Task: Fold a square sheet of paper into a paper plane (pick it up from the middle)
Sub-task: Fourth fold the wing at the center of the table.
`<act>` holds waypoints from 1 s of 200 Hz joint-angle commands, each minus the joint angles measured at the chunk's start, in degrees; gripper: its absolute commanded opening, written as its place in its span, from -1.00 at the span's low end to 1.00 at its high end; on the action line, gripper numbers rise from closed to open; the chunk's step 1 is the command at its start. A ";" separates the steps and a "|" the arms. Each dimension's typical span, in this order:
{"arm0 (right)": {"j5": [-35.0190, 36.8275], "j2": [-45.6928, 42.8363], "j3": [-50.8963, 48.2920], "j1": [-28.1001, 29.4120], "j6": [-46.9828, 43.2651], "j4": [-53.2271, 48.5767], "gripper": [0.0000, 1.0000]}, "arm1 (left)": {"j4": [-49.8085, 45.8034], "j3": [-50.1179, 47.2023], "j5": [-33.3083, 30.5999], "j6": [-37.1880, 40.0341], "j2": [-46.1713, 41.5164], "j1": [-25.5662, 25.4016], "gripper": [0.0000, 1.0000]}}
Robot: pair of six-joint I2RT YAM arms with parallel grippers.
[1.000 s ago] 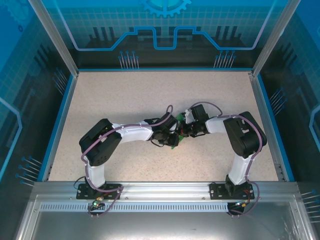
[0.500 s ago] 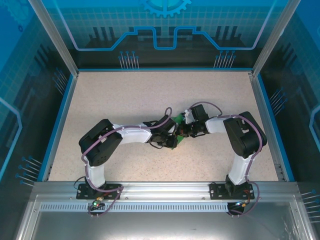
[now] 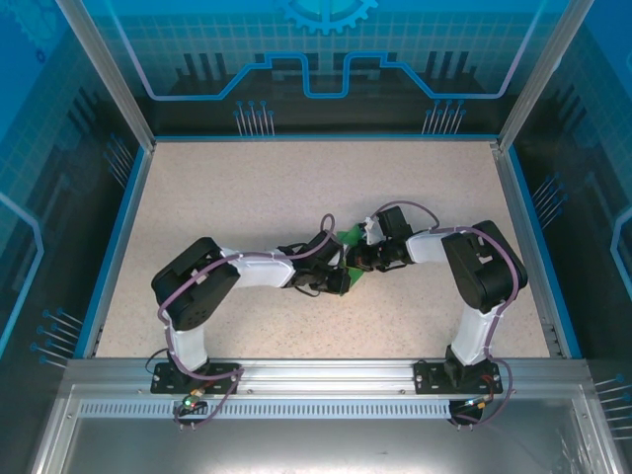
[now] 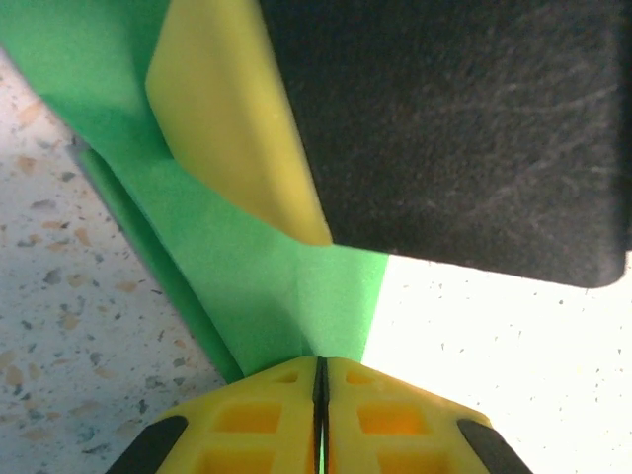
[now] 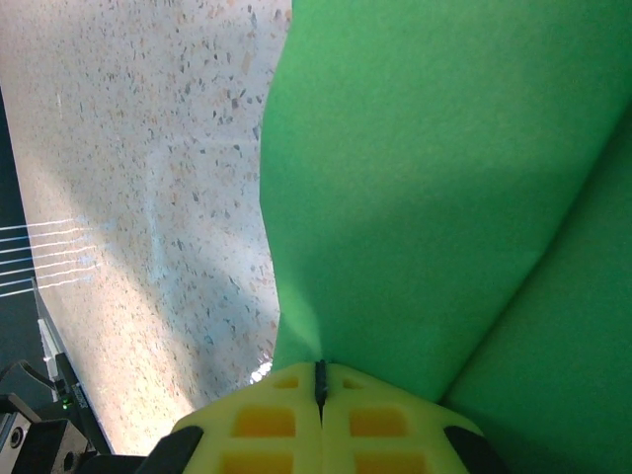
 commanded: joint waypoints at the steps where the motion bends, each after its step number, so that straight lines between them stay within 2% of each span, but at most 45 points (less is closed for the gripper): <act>1: 5.07 0.76 -2.20 -1.43 -1.47 -6.21 -0.92 | -5.57 -4.18 3.10 -1.54 -0.28 -0.48 -0.80; 60: 7.45 0.68 -1.52 -1.81 -1.72 -7.07 -0.92 | -8.97 -5.53 3.45 -1.04 -2.56 -1.61 -0.83; 200: 6.49 1.09 -0.56 -1.75 -2.16 -7.34 -0.93 | -9.88 -3.51 7.88 -1.28 -7.01 -1.63 -0.84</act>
